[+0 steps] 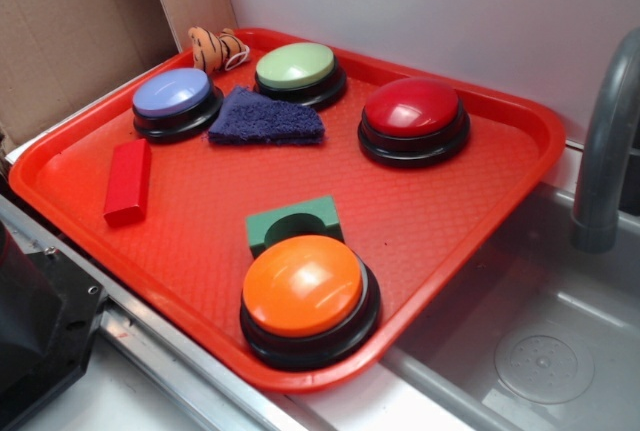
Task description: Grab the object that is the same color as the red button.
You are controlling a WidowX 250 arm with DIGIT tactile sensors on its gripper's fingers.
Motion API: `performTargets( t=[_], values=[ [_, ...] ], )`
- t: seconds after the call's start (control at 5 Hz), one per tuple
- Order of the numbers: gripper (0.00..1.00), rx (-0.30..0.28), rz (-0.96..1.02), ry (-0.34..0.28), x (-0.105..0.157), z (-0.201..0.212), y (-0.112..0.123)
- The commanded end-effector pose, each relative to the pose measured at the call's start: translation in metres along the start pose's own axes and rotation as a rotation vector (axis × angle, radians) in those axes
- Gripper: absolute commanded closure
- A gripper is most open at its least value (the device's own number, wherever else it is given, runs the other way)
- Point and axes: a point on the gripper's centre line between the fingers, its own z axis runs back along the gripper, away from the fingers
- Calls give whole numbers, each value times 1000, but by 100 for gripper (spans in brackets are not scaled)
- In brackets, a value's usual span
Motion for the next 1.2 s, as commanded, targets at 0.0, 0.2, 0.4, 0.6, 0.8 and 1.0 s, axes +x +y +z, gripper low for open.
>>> performTargets(
  t=[0.0, 0.2, 0.4, 0.6, 0.8, 1.0],
  values=[
    [0, 47, 359, -116, 24, -61, 37],
    [0, 112, 448, -165, 29, -91, 51],
    [0, 181, 527, -177, 34, -120, 62],
    [0, 189, 521, -169, 39, -146, 67],
    [0, 171, 514, -142, 41, -165, 70],
    [0, 102, 467, -103, 41, -184, 73]
  ],
)
